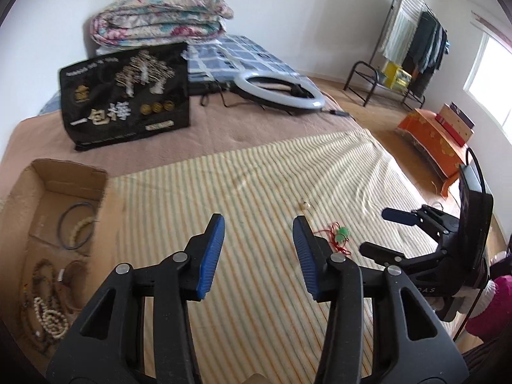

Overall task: Organize jewelry
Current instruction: 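Reach the left tool to the second pearl earring while the right tool reaches the jade pendant, then close the left tool on the pearl earring while the right tool grasps the green jade pendant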

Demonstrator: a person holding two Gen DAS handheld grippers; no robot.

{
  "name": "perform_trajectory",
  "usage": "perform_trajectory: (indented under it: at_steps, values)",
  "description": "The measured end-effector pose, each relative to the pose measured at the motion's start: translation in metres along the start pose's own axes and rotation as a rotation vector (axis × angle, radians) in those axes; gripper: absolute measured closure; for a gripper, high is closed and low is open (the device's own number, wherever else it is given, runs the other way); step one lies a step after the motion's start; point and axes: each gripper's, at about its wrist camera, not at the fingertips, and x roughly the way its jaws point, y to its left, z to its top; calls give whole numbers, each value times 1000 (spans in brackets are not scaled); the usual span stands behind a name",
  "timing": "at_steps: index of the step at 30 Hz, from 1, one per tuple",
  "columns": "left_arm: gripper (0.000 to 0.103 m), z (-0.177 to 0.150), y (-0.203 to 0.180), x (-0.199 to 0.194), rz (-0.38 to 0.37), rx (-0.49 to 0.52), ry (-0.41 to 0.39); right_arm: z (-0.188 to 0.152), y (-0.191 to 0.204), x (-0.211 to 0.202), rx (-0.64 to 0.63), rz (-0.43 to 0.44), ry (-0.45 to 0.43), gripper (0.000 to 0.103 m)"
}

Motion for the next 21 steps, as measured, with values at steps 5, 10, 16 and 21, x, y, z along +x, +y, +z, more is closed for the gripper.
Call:
perform_trajectory:
  at_steps: [5, 10, 16, 21]
  values:
    - [66, -2, -16, 31, -46, 42, 50, -4, 0, 13, -11, 14, 17, 33]
    - [72, 2, -26, 58, -92, 30, 75, -5, -3, 23, -11, 27, 29, 43]
    - [74, 6, -34, 88, -124, 21, 108, -7, -4, 29, -8, 49, 26, 48]
    - [74, 7, -42, 105, -129, 39, 118, -5, -3, 32, -14, 58, 17, 49]
